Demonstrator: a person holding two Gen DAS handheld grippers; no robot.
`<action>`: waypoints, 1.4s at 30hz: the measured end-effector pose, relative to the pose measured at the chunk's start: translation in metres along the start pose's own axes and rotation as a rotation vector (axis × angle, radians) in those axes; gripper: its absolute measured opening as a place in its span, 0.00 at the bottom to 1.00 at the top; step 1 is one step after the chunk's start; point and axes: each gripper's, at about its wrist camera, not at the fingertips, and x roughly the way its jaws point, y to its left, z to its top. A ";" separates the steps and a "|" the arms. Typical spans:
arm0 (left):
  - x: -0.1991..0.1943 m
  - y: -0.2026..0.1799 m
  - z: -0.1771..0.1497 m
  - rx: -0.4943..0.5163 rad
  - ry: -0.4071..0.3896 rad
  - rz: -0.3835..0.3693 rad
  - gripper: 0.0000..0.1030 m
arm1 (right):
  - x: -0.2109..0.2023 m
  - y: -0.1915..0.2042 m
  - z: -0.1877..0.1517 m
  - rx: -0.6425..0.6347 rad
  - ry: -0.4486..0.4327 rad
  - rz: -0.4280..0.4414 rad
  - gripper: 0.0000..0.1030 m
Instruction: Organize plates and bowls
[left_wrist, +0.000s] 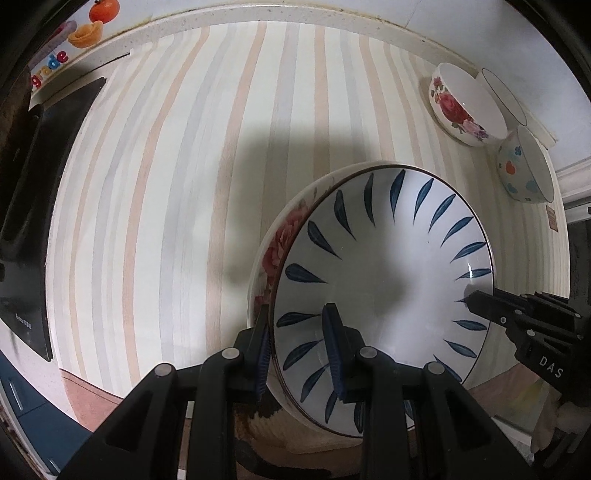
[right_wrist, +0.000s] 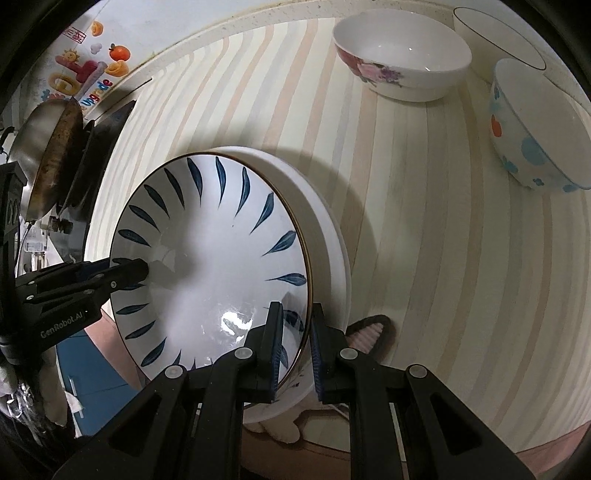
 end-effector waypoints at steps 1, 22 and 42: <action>0.000 0.000 -0.001 -0.002 -0.001 -0.002 0.24 | 0.000 0.000 0.001 0.000 0.002 0.004 0.15; 0.001 0.008 -0.003 -0.091 0.015 0.002 0.24 | -0.005 -0.009 0.002 0.090 0.023 0.042 0.19; -0.115 -0.013 -0.085 0.001 -0.223 0.039 0.25 | -0.102 0.055 -0.057 0.065 -0.172 -0.046 0.33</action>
